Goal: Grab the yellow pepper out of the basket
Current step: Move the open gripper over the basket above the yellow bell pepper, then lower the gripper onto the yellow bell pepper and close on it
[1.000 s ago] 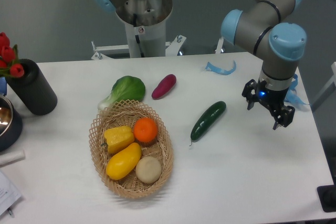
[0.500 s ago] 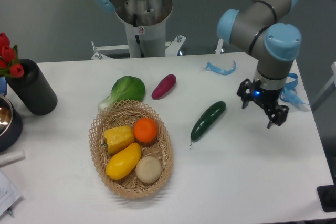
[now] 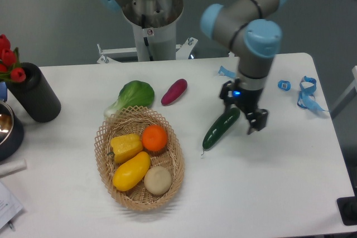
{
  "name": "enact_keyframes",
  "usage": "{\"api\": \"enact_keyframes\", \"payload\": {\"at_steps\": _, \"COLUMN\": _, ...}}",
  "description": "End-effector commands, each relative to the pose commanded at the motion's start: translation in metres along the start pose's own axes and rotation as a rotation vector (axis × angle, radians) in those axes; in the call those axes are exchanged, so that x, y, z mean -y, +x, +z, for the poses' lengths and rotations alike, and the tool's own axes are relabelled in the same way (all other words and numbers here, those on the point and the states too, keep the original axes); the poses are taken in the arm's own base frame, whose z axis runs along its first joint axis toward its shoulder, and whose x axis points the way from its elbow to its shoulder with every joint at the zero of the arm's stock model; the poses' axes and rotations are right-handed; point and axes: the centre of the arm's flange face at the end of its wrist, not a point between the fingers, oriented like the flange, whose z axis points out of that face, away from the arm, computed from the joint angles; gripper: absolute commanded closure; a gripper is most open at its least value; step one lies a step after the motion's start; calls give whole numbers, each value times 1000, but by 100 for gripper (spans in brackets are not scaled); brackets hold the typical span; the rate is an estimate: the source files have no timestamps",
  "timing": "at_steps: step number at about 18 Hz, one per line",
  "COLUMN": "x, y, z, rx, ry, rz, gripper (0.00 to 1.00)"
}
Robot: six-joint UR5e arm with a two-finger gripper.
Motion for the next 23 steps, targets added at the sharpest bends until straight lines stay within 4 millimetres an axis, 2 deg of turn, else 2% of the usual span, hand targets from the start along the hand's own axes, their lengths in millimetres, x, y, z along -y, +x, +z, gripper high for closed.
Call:
{"api": "enact_keyframes", "payload": {"at_steps": 2, "x": 44, "y": 17, "z": -1, "rx": -1, "ry": -2, "rz": -29, "gripper": 0}}
{"api": "enact_keyframes", "payload": {"at_steps": 5, "x": 88, "y": 42, "z": 5, "rx": -21, "ry": 0, "rz": 16, "gripper": 0}}
{"api": "enact_keyframes", "payload": {"at_steps": 8, "x": 124, "y": 65, "z": 19, "rx": -53, "ry": 1, "rz": -4, "gripper": 0}}
{"api": "enact_keyframes", "payload": {"at_steps": 12, "x": 167, "y": 98, "z": 27, "rx": -84, "ry": 5, "rz": 38, "gripper": 0}}
{"api": "enact_keyframes", "payload": {"at_steps": 16, "x": 187, "y": 111, "z": 49, "rx": -121, "ry": -4, "rz": 68, "gripper": 0}}
{"api": "enact_keyframes", "payload": {"at_steps": 19, "x": 185, "y": 113, "z": 67, "rx": -141, "ry": -36, "rz": 71, "gripper": 0}}
{"api": "enact_keyframes", "payload": {"at_steps": 23, "x": 190, "y": 121, "z": 75, "rx": -150, "ry": -57, "rz": 89, "gripper": 0}}
